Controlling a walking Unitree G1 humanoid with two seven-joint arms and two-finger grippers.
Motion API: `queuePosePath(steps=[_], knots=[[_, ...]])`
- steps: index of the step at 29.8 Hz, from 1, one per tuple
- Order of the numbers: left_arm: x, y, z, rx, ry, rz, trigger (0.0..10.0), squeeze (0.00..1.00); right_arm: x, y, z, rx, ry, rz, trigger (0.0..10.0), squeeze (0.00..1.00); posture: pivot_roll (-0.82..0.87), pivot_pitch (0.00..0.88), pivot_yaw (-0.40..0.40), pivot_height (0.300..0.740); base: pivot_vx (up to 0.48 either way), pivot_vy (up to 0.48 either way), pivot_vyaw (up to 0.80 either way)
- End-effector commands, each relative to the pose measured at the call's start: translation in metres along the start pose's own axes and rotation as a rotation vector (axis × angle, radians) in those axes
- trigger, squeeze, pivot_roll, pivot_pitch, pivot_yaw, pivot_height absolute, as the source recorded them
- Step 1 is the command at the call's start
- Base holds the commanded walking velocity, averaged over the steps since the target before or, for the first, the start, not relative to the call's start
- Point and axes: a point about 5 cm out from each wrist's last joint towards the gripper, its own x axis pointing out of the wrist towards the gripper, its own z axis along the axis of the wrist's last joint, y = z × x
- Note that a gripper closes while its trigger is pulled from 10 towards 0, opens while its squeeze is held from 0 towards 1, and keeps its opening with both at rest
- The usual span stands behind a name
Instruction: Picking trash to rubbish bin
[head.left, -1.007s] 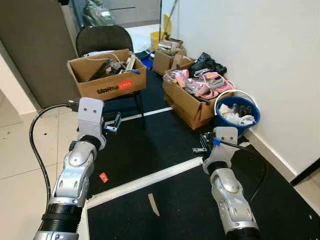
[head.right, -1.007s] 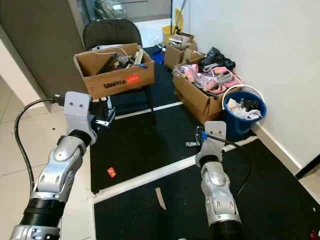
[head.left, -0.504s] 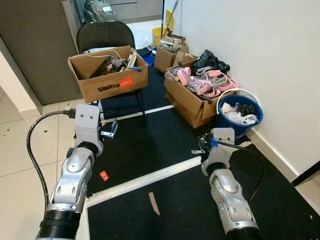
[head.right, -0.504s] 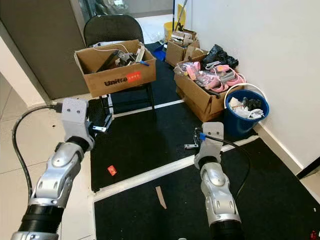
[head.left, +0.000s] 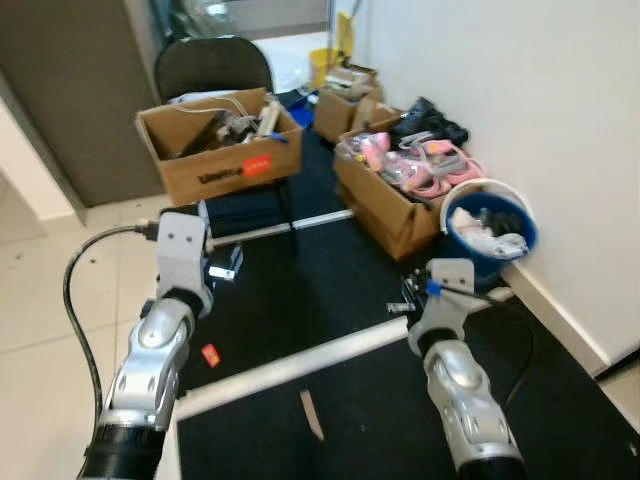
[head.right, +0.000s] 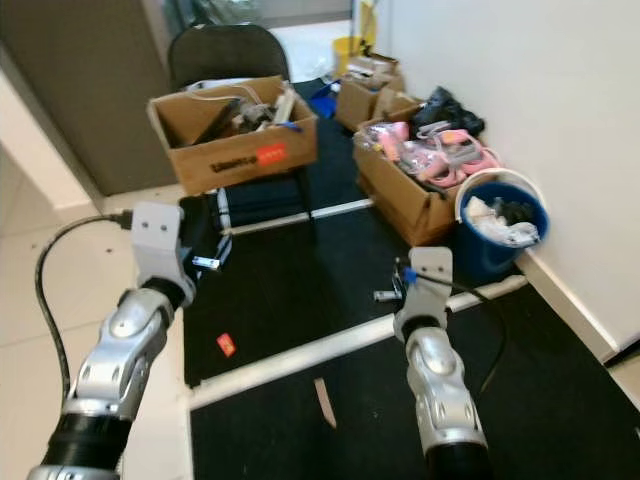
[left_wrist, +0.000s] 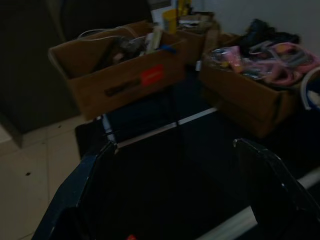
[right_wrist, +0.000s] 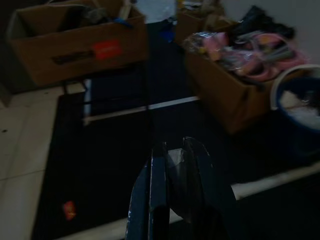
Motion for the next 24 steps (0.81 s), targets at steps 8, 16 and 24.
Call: queuePosePath(steps=[8, 16, 24], knots=[[-0.0010, 0.0013, -0.0023, 0.006, 0.018, -0.006, 10.0, 0.00, -0.0032, 0.0008, -0.0100, 0.016, 0.041, 0.000, 10.0, 0.00, 0.00, 0.161, 0.059, 0.740, 0.409, 0.000, 0.00], [-0.0001, 0.0014, -0.0014, 0.009, 0.019, -0.011, 10.0, 0.00, -0.0036, 0.0007, -0.0119, 0.021, 0.045, -0.003, 10.0, 0.00, 0.00, 0.162, 0.062, 0.740, 0.410, 0.000, 0.00], [0.0003, 0.0018, -0.0009, 0.011, 0.018, -0.010, 10.0, 0.00, -0.0034, 0.0018, -0.0113, 0.023, 0.044, -0.002, 10.0, 0.00, 0.00, 0.157, 0.061, 0.740, 0.410, 0.000, 0.00]])
